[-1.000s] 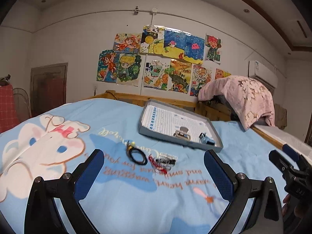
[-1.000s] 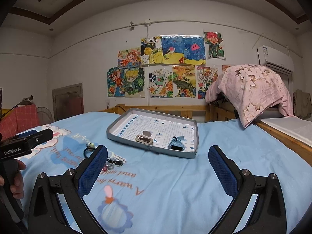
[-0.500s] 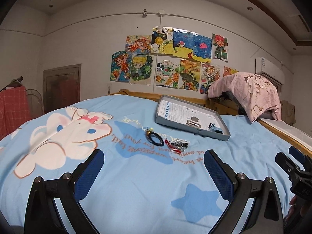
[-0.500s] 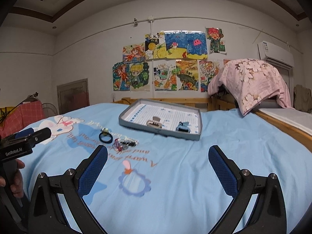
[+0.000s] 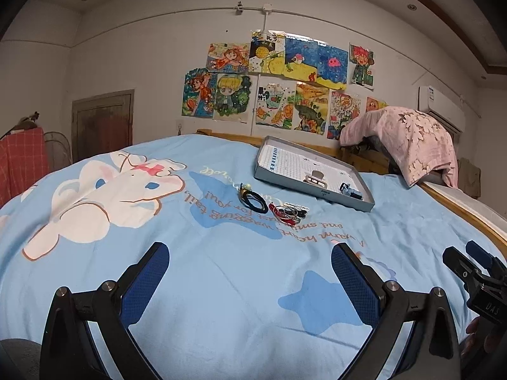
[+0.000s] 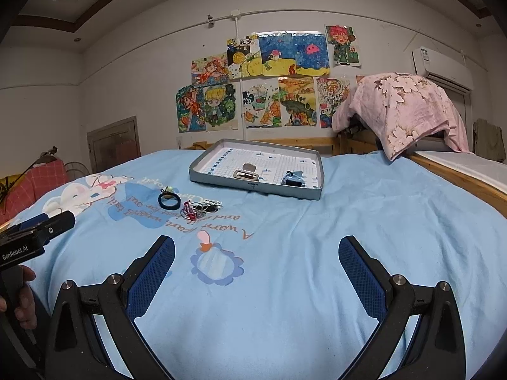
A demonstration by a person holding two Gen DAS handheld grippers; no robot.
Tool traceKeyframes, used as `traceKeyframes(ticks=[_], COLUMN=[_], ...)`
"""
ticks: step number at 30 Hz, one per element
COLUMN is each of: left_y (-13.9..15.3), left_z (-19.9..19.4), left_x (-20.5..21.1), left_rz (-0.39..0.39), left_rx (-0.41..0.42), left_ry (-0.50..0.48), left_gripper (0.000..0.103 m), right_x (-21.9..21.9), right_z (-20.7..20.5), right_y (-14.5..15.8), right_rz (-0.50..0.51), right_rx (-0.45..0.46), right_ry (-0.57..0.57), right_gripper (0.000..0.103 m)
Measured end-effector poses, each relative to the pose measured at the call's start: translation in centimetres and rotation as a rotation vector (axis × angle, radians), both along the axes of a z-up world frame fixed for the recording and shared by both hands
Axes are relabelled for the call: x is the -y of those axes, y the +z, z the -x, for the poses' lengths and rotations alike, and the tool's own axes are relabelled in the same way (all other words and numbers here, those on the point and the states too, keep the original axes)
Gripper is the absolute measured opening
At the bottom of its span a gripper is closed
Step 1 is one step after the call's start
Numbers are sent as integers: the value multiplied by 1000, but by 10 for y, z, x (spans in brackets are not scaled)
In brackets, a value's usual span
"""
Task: Organize jewelry
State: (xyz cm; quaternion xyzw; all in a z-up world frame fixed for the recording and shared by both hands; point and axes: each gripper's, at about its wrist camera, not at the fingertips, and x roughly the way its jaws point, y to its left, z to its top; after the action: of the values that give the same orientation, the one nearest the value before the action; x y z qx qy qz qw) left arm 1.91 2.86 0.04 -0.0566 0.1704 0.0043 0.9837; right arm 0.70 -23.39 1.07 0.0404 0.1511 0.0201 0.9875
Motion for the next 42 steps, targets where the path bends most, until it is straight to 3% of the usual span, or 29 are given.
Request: traceKeyframes(ticks=[12, 22, 31, 42], left_y=[5, 25, 38, 25], left_z=[-7, -48, -120, -209], left_x=[-3, -14, -21, -19], left_rz=[12, -16, -39, -29], left_rx=[-11, -57, -97, -99], left_ry=[17, 11, -2, 34], left_gripper=[103, 103, 103, 103], right_x=[-6, -8, -3, -15], right_z=[-4, -30, -90, -201], right_y=[3, 18, 38, 45], right_rz=[6, -1, -4, -34], right_rx=[9, 15, 23, 46], right_ry=[11, 44, 64, 108], right_gripper=[102, 102, 102, 102])
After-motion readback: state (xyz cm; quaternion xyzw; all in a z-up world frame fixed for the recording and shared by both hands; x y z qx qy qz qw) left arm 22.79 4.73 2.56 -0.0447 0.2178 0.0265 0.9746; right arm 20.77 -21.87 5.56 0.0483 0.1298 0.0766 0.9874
